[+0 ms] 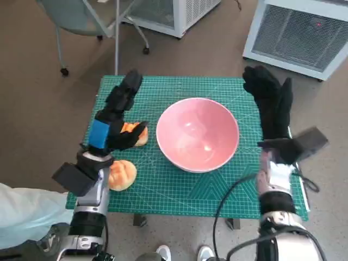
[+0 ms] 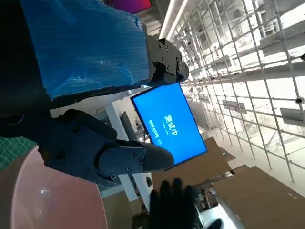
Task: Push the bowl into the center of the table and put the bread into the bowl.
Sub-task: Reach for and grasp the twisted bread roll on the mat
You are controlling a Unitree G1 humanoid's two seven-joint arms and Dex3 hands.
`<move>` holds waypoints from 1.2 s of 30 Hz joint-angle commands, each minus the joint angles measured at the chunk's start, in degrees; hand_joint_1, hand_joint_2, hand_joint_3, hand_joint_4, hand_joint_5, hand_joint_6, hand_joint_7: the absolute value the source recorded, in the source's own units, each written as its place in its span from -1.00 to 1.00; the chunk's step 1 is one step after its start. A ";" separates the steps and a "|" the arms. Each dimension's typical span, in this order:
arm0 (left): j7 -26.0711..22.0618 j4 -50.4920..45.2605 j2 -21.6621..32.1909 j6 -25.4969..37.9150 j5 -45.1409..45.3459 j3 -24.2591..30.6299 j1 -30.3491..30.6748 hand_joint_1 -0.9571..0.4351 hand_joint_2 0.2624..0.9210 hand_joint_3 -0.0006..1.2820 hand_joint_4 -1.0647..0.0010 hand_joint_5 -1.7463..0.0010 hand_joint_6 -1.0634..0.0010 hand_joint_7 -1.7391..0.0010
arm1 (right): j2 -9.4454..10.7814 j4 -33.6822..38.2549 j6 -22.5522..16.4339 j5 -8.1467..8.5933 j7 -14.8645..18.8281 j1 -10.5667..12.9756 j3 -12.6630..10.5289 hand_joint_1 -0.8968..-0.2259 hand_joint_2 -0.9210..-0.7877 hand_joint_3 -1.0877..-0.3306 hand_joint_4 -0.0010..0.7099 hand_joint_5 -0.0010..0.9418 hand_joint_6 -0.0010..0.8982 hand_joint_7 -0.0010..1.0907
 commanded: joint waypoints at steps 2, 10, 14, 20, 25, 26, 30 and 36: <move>-0.97 2.03 -0.59 -1.02 -0.39 -0.70 -2.48 -0.47 1.00 -0.41 0.54 0.99 0.47 0.93 | -0.90 -14.08 1.67 0.72 1.72 8.26 2.65 -0.39 -1.00 -0.22 -0.60 -1.00 -0.98 -0.19; -4.31 2.54 -1.37 0.21 -2.84 -1.39 -4.81 -0.44 1.00 -0.41 0.54 0.99 0.46 0.93 | -0.55 -25.74 5.90 -0.14 -2.28 12.85 3.71 -0.41 -1.00 -0.21 -0.62 -1.00 -1.00 -0.15; -6.16 2.61 -1.62 0.80 -4.23 -1.55 -5.76 -0.42 1.00 -0.42 0.54 0.99 0.46 0.93 | -1.26 -27.49 6.51 -2.41 -4.56 13.77 3.83 -0.44 -1.00 -0.21 -0.61 -0.99 -1.00 -0.13; -7.69 2.99 -1.76 1.16 -5.07 -1.51 -6.72 -0.42 1.00 -0.42 0.53 0.99 0.46 0.93 | -1.44 -29.63 7.34 -4.41 -6.55 14.89 4.52 -0.48 -1.00 -0.22 -0.59 -0.99 -1.00 -0.11; -8.54 2.96 -1.89 1.18 -5.31 -1.58 -7.20 -0.42 1.00 -0.42 0.53 0.99 0.46 0.93 | -1.80 -32.02 8.47 -5.15 -7.36 16.04 5.42 -0.52 -1.00 -0.22 -0.57 -0.98 -1.00 -0.08; -8.68 2.83 -1.88 1.28 -5.32 -1.62 -7.24 -0.42 1.00 -0.42 0.53 1.00 0.46 0.93 | -1.86 -32.35 8.67 -5.08 -7.38 16.18 5.59 -0.53 -1.00 -0.22 -0.57 -0.98 -1.00 -0.08; -8.95 2.21 -1.70 1.43 -4.89 -1.78 -7.21 -0.42 1.00 -0.42 0.53 1.00 0.46 0.93 | -2.02 -33.63 9.48 -5.14 -7.63 16.67 6.04 -0.53 -1.00 -0.22 -0.57 -0.98 -1.00 -0.08; -9.65 0.88 -0.08 1.32 -3.82 -1.88 -6.81 -0.42 1.00 -0.42 0.54 1.00 0.46 0.93 | -2.15 -34.86 10.27 -4.84 -7.74 17.10 6.49 -0.53 -1.00 -0.22 -0.57 -0.98 -1.00 -0.11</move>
